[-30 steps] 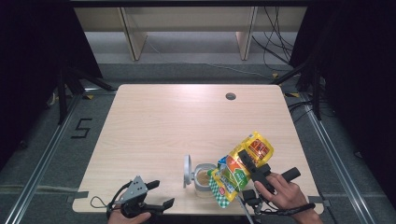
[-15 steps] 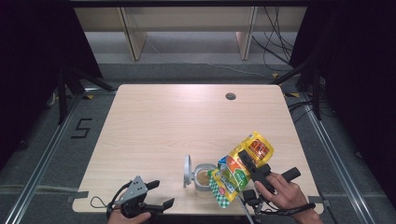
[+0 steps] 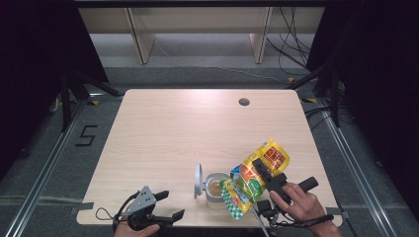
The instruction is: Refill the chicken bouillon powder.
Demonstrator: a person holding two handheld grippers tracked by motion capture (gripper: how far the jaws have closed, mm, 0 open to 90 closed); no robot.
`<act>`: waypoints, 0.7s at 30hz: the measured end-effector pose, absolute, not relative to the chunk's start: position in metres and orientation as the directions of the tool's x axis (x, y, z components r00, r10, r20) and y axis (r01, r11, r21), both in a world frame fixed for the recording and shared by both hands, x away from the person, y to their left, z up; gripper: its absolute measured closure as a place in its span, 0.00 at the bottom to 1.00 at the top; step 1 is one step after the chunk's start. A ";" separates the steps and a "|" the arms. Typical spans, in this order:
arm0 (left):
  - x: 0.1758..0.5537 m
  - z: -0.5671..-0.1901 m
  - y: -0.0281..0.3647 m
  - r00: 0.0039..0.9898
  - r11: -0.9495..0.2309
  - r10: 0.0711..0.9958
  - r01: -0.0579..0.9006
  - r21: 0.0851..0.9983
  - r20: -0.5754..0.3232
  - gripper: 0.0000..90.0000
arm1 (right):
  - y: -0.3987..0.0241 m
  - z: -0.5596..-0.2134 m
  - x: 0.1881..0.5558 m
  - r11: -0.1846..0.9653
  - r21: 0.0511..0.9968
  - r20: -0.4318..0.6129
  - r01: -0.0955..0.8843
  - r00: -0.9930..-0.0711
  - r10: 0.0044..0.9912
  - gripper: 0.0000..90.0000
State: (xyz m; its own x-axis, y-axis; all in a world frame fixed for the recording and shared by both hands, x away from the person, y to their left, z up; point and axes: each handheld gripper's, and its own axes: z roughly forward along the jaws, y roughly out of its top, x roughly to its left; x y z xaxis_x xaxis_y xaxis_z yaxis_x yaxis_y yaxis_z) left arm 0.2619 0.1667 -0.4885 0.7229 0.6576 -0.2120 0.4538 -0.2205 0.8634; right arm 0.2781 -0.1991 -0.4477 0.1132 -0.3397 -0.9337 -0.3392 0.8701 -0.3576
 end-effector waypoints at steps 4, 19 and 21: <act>0.262 -0.489 0.167 0.725 -0.228 0.657 0.453 0.862 -0.207 0.18 | -0.199 -0.447 0.279 0.869 -0.358 -0.934 -0.342 0.115 -0.339 0.55; 0.262 -0.488 0.167 0.725 -0.226 0.657 0.453 0.862 -0.208 0.18 | -0.199 -0.446 0.278 0.870 -0.357 -0.934 -0.340 0.114 -0.339 0.55; 0.262 -0.488 0.167 0.723 -0.220 0.657 0.453 0.864 -0.212 0.18 | -0.200 -0.447 0.278 0.875 -0.347 -0.938 -0.337 0.112 -0.328 0.55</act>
